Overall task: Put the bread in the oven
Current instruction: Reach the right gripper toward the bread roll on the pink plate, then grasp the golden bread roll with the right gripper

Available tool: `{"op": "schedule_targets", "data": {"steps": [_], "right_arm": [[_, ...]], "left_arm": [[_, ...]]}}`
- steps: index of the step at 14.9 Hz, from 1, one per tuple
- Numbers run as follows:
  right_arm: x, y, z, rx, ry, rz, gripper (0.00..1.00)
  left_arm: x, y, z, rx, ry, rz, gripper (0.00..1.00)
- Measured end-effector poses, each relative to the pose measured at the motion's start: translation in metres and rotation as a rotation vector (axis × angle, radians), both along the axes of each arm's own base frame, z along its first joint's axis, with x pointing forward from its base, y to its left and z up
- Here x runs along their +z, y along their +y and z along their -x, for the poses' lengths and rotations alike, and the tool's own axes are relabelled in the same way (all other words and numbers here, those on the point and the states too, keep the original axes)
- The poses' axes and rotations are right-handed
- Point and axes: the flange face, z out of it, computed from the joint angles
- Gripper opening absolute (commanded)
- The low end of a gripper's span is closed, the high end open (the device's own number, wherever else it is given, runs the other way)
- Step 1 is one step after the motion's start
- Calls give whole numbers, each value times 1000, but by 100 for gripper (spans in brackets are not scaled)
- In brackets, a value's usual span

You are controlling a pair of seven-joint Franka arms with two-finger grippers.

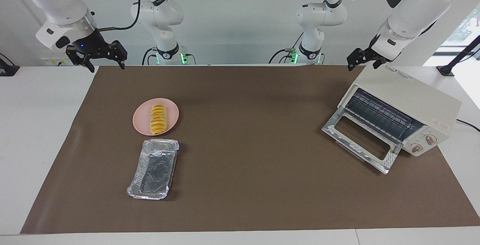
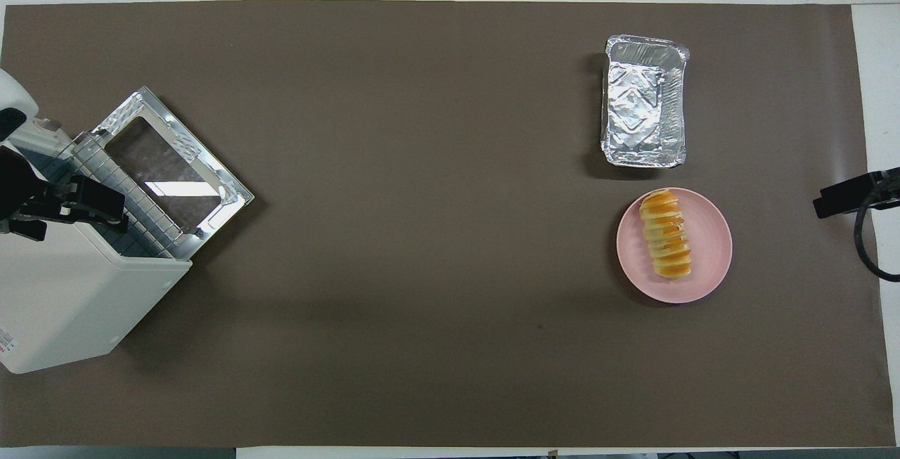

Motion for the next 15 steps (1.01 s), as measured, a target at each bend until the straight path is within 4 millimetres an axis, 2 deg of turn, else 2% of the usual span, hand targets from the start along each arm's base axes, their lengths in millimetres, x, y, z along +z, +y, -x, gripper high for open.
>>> {"op": "schedule_targets", "data": {"steps": [6, 9, 11, 15], "right_arm": [[0, 0, 0, 1, 0, 0, 100], [-14, 8, -2, 16, -12, 1, 100], [-41, 26, 2, 50, -28, 2, 100], [-122, 72, 23, 81, -57, 8, 100]], "left_arm": [[0, 0, 0, 0, 0, 0, 100], [0, 0, 0, 0, 0, 0, 100], [0, 0, 0, 0, 0, 0, 100], [0, 0, 0, 0, 0, 0, 100]]}}
